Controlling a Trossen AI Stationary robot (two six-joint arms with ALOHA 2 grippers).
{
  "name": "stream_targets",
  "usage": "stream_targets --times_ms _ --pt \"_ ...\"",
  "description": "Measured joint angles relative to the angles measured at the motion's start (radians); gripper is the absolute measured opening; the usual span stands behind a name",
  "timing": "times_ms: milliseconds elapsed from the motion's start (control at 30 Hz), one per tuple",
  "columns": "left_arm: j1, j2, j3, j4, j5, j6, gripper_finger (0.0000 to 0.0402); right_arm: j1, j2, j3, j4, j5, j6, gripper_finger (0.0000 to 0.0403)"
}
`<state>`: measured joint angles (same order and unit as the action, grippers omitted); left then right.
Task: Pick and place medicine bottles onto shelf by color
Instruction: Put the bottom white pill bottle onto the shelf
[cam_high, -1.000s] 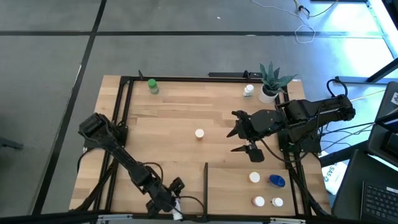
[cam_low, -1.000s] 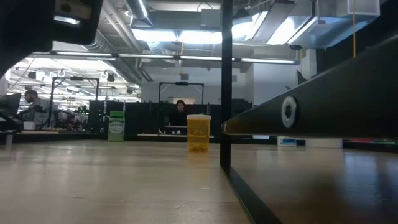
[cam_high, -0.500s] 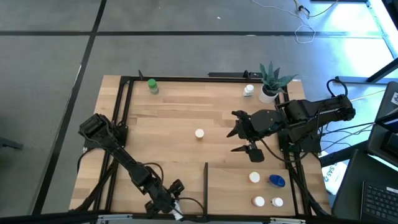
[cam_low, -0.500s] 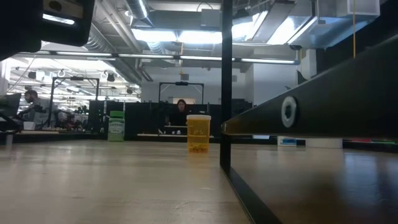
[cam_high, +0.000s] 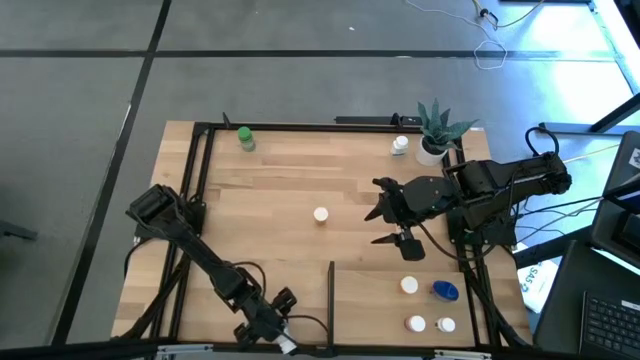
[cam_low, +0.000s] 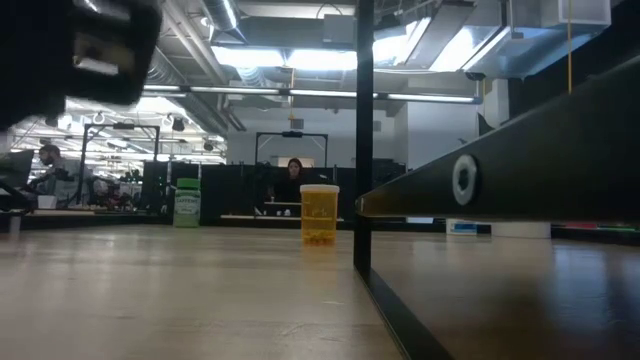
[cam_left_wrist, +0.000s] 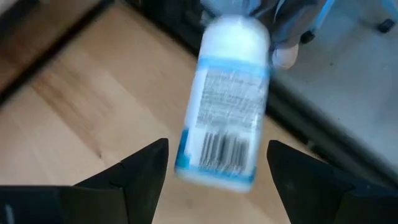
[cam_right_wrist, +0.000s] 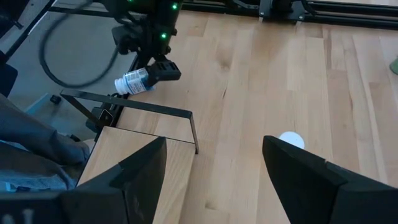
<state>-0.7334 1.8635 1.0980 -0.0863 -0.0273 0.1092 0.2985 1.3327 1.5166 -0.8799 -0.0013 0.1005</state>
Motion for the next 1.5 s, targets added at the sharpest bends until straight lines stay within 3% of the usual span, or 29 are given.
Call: stream_targets --times_ms 200,633,1500 --pt "0.0 0.03 0.0 0.031 -0.009 -0.014 0.0267 0.0 0.0 0.0 0.0 0.0 0.001 0.0268" --pt "-0.003 0.028 0.0 0.147 -0.012 -0.228 0.0267 0.0 0.0 0.0 0.0 0.0 -0.001 0.0268" --pt "-0.003 0.065 -0.001 0.121 -0.018 -0.238 0.0267 0.0 0.0 0.0 0.0 0.0 0.001 0.0268"
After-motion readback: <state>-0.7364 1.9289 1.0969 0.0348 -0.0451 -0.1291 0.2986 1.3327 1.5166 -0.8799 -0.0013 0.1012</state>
